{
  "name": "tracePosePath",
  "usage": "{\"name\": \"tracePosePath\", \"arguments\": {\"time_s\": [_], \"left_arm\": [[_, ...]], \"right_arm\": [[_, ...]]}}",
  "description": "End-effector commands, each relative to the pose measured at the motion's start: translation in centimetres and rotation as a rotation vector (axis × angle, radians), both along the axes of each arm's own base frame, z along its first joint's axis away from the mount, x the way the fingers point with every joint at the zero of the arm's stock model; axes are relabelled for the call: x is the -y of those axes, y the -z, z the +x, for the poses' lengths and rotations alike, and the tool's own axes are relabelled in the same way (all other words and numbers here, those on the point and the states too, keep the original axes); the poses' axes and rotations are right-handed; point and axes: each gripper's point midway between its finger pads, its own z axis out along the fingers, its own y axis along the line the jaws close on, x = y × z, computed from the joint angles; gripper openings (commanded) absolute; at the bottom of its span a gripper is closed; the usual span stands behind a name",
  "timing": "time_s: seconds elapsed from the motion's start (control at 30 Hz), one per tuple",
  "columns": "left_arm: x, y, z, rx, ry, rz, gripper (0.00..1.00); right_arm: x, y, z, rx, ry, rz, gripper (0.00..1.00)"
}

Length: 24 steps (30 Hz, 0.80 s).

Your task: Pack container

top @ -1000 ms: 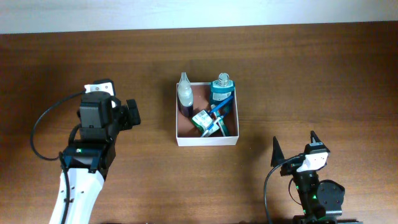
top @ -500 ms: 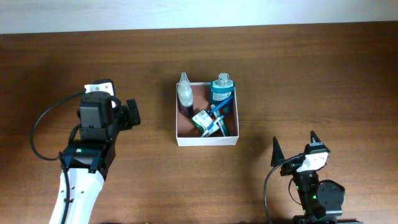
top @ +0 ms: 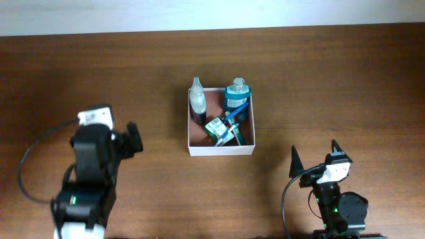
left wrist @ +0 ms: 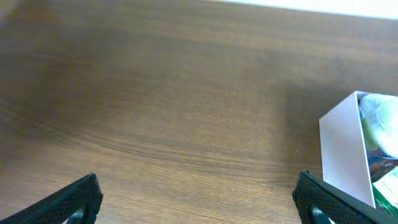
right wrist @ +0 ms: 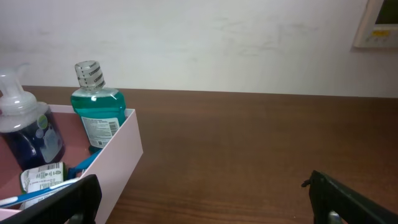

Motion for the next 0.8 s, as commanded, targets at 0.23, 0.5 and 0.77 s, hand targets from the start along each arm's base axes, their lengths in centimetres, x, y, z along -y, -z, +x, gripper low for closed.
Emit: {"name": "tracePosePath", "arguments": {"time_s": [0.23,0.5,0.77], "left_arm": [[-1.1,1.3,-5.5,0.149,-0.033,0.006,0.99],[-0.5,5.3,-5.9,0.246,0.000,-0.026,1.00],[0.7,4.4,-4.2,0.519,0.074,-0.078,1.00]], "right_arm": [[-0.1,0.1,-0.1,0.001,-0.008,0.001,0.99],[-0.1,0.1,-0.1,0.001,-0.009,0.001,0.99],[-0.1,0.1,-0.1,0.001,-0.009,0.001,0.99]]}}
